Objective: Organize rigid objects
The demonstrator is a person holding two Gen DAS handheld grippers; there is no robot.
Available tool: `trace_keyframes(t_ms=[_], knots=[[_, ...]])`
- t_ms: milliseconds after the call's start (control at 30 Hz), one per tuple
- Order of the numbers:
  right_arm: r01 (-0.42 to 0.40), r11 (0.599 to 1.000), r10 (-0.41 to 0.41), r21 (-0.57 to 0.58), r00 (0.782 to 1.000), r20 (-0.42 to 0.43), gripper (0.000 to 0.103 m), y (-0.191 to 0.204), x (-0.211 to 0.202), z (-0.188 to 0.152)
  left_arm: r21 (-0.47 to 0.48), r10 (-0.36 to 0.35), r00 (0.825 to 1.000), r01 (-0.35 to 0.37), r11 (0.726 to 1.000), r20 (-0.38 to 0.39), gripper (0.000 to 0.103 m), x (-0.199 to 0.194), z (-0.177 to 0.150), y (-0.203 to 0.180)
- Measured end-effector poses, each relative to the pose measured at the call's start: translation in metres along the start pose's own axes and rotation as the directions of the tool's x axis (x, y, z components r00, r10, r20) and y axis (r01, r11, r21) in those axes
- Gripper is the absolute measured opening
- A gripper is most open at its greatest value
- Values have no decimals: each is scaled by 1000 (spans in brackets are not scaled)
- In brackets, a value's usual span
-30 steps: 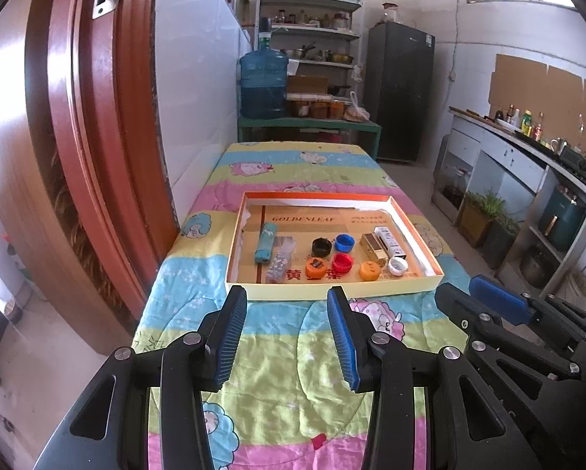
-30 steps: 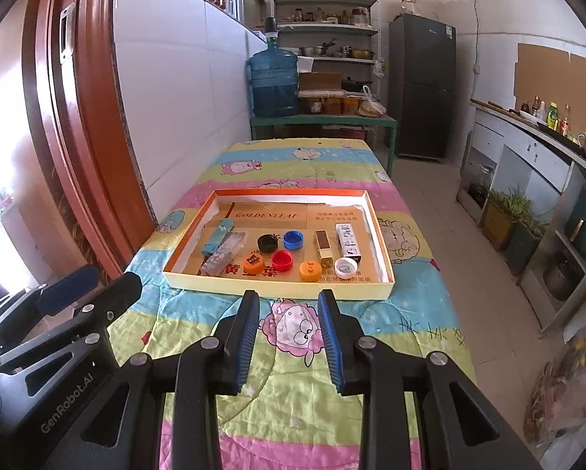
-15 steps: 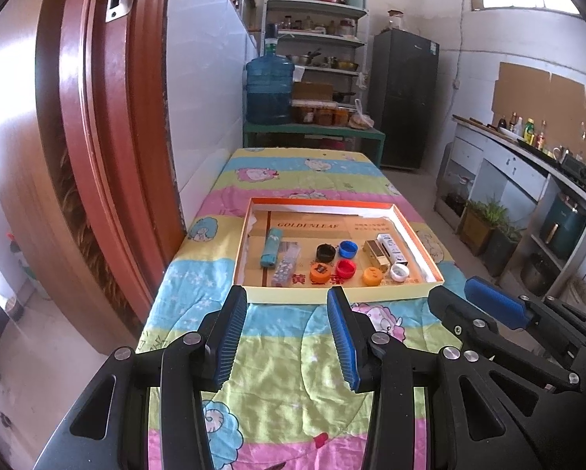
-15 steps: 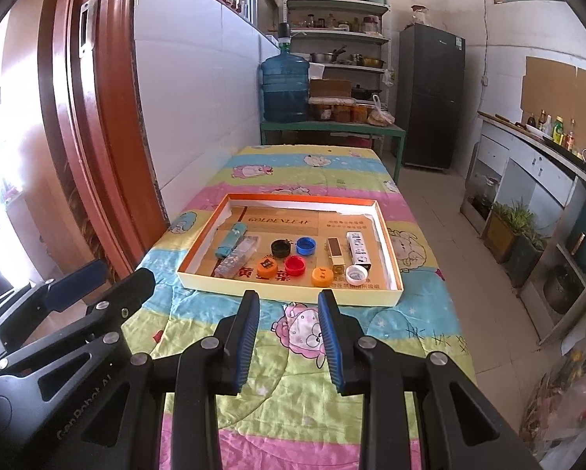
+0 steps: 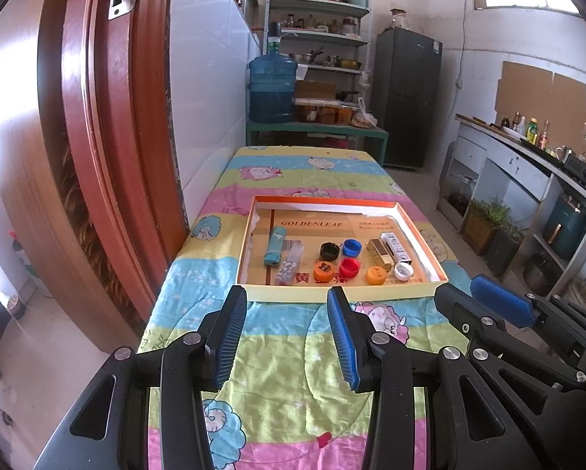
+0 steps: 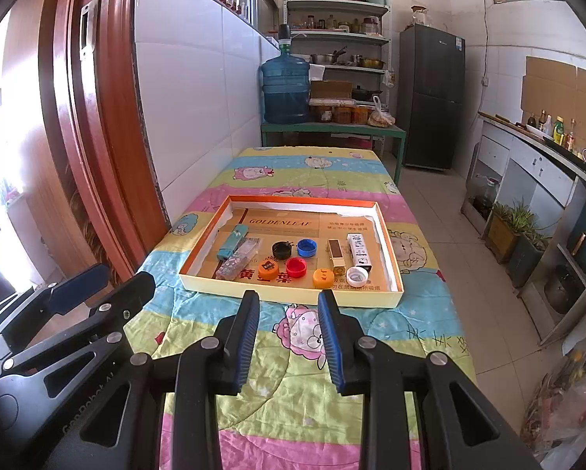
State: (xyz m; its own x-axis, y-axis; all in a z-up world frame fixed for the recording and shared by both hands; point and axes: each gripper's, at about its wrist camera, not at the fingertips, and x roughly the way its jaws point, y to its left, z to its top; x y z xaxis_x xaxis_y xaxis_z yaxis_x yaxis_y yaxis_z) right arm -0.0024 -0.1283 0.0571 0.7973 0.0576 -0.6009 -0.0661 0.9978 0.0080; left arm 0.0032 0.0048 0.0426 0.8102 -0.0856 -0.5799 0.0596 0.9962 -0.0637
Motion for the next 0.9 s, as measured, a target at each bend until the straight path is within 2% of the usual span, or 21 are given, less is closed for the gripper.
trace_keyframes(t_ms=[900], knots=[[-1,1000,1,-1,1000,-1,31,0,-1,0,-1,-1,1000,1,1000,-5,44,1,-4,1]])
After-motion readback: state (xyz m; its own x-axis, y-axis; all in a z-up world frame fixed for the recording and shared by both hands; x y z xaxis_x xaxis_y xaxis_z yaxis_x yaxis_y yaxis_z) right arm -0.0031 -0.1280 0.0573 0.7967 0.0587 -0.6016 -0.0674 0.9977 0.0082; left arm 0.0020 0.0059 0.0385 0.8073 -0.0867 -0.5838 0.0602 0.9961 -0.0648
